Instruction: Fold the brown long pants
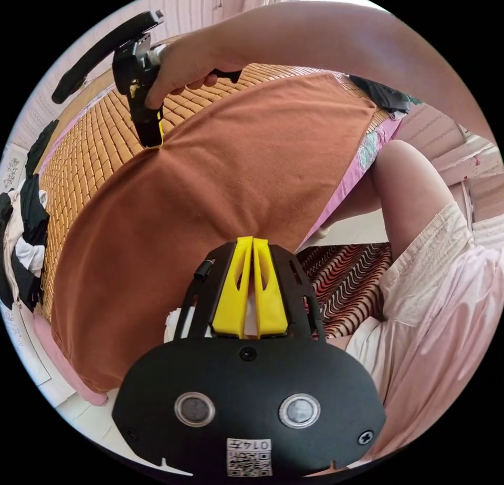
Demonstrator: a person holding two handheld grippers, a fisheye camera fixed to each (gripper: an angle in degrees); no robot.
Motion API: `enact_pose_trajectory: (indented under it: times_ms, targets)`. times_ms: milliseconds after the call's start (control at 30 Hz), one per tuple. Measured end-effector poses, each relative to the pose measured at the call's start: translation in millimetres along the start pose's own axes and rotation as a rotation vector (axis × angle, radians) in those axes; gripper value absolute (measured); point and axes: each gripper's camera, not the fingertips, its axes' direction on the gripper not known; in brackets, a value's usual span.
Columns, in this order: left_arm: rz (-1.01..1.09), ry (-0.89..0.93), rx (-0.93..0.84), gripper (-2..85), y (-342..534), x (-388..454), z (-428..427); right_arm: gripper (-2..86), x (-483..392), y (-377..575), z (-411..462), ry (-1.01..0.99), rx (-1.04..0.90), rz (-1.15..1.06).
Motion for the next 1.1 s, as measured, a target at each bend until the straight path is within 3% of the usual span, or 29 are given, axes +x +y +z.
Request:
enact_pose_trajectory:
  times_ms: [167, 267, 433, 533, 733, 933, 1100]
  targets:
    - [-0.073, 0.083, 0.047, -0.8, -4.6, -12.5, -2.7, -0.4, 52.9, 105.0, -45.7, -0.191, 0.262, 0.209]
    - [-0.181, 0.055, 0.077, -0.8, 3.2, -34.4, -15.4, -0.1, 88.3, 247.5, -71.0, -0.245, 0.452, 0.475]
    - [-0.388, -0.023, 0.07, -0.8, 26.2, -83.1, -25.3, 2.3, 127.5, 542.1, -62.3, -0.139, 0.39, 1.195]
    - [-0.494, -0.061, 0.042, -0.8, 35.0, -106.4, -17.5, 10.9, 134.6, 639.0, -38.4, -0.277, 0.384, 1.447]
    - [-0.572, -0.03, -0.026, -0.9, 25.6, -130.4, 19.6, 13.3, 166.3, 682.3, -21.7, -0.304, 0.306, 1.541]
    - [-0.526, -0.08, -0.062, -1.0, 13.0, -131.9, 28.1, 6.7, 162.2, 689.4, -47.8, -0.107, 0.204, 1.488]
    - [-0.523, -0.071, -0.058, -1.0, 10.6, -139.9, 33.4, 1.7, 156.7, 719.4, -66.7, -0.136, 0.284, 1.466]
